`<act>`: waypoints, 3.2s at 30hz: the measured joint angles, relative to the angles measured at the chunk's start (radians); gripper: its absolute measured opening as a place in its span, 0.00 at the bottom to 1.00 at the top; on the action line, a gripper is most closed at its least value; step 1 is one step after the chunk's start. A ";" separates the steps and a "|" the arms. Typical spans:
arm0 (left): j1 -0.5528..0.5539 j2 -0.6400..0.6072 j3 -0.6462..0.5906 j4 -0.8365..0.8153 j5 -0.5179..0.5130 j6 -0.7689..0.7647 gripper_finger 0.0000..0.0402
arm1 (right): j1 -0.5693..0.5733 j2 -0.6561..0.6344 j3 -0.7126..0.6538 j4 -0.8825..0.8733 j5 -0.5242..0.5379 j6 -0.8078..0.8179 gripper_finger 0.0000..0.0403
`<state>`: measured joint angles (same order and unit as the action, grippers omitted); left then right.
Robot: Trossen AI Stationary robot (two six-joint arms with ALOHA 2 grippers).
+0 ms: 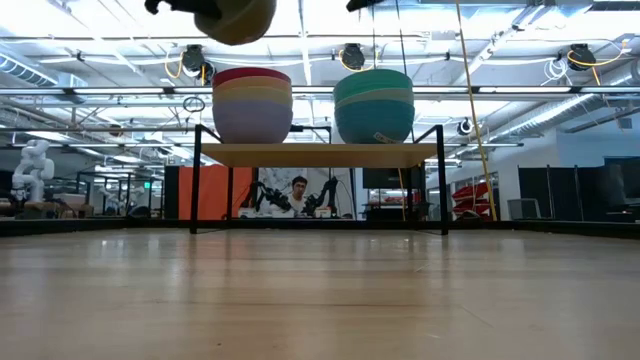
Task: Place and stack bowls onto a shelf
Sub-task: Stack the dark brown bowl on top of the sky blue bowl on the shelf
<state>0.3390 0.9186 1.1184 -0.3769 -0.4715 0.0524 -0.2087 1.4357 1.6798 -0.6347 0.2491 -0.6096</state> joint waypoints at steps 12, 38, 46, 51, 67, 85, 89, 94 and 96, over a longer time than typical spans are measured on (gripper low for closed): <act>-0.258 0.233 0.071 0.313 -0.457 0.190 0.01 | 0.102 -0.002 0.000 0.187 0.198 0.108 0.34; -0.368 0.406 0.072 0.825 -0.572 0.397 0.01 | 0.244 -0.002 -0.019 0.353 0.401 0.151 0.24; -0.399 0.403 0.072 0.826 -0.598 0.398 0.01 | 0.244 -0.004 -0.180 0.681 0.427 -0.016 0.24; -0.411 0.404 0.072 0.827 -0.588 0.394 0.01 | 0.244 -0.002 -0.256 0.892 0.497 -0.073 0.24; -0.461 0.412 0.072 0.819 -0.612 0.384 0.01 | 0.208 -0.001 -0.266 0.916 0.495 0.000 0.24; -0.470 0.476 0.081 0.839 -0.607 0.395 0.02 | 0.174 0.003 -0.266 0.917 0.533 -0.069 0.05; -0.472 0.474 0.084 0.843 -0.599 0.402 0.05 | 0.174 0.003 -0.266 0.919 0.531 -0.074 0.05; -0.478 0.470 0.085 0.858 -0.543 0.364 0.19 | 0.166 0.000 -0.266 0.913 0.531 -0.087 0.00; -0.479 0.470 0.085 0.859 -0.526 0.326 0.25 | 0.161 0.000 -0.266 0.908 0.525 -0.088 0.00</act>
<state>-0.1398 1.3881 1.2037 0.4821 -0.9974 0.3782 -0.0477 1.4357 1.4138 0.2734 0.7741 -0.6973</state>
